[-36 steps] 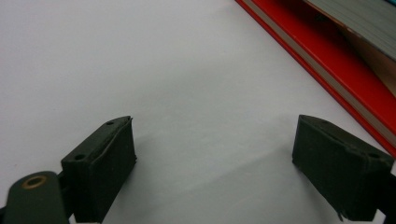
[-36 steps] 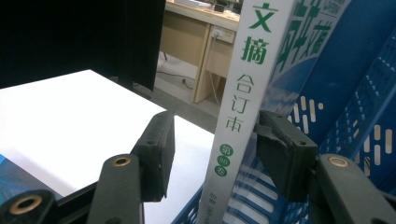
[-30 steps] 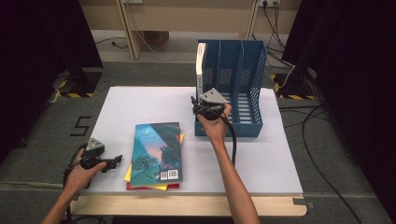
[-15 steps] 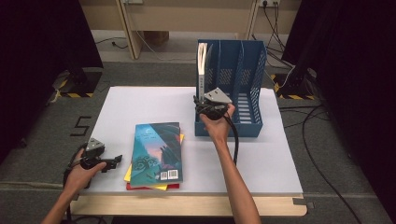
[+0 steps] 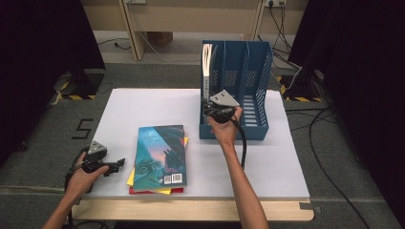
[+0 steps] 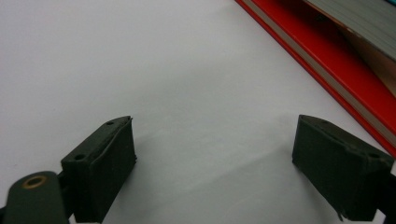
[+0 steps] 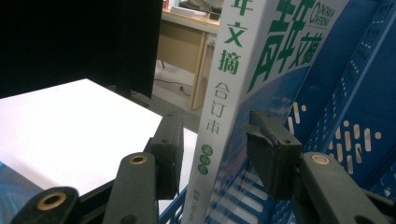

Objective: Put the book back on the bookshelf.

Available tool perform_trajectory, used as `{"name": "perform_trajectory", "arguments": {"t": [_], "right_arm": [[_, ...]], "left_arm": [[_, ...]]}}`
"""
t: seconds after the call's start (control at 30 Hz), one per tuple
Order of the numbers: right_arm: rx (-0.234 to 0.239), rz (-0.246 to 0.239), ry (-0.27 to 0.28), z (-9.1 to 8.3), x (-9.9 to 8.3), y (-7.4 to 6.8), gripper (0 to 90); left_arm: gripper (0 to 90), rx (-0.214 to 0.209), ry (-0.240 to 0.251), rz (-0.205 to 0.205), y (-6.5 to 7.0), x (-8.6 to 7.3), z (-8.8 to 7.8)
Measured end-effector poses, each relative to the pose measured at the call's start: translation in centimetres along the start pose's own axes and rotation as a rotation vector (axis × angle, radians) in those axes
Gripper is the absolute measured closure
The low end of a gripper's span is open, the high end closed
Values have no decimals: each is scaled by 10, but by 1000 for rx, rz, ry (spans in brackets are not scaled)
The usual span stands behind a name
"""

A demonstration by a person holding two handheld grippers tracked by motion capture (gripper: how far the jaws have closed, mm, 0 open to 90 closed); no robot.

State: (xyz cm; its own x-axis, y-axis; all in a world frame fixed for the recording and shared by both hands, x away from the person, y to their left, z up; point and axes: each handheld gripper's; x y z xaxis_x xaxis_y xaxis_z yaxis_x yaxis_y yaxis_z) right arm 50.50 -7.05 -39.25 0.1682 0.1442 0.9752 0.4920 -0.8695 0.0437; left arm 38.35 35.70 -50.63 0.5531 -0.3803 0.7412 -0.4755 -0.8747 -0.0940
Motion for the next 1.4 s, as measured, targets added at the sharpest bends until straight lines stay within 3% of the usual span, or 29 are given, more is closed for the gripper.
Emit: {"name": "perform_trajectory", "arguments": {"t": [0.2,0.3,0.53,0.77,1.0,1.23,1.4], "right_arm": [[14,-25,-10,-4,0,-1,605],[9,-32,-16,-5,-2,1,578],[6,-5,-28,-15,-12,7,523],[33,23,-22,-30,-15,11,504],[34,17,-28,-37,-14,9,503],[57,53,-49,-42,-18,5,479],[63,53,-54,-48,-21,2,449]], "left_arm": [[123,0,0,0,0,0,0],[123,0,0,0,0,0,0],[123,0,0,0,0,0,0],[123,0,0,0,0,0,0],[123,1,1,1,0,0,0],[124,2,3,2,0,0,0],[125,3,3,3,0,0,0]]}}
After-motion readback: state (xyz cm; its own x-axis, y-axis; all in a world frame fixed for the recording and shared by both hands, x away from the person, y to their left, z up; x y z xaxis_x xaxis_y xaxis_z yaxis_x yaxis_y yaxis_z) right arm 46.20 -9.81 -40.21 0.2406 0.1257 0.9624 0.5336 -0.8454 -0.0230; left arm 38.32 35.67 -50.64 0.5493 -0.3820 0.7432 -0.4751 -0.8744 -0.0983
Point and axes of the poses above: each handheld gripper's, and its own axes: z roughly forward along the jaws, x roughly out of its top, y roughly to its right, and after that the axes turned 8 degrees about z, right-handed
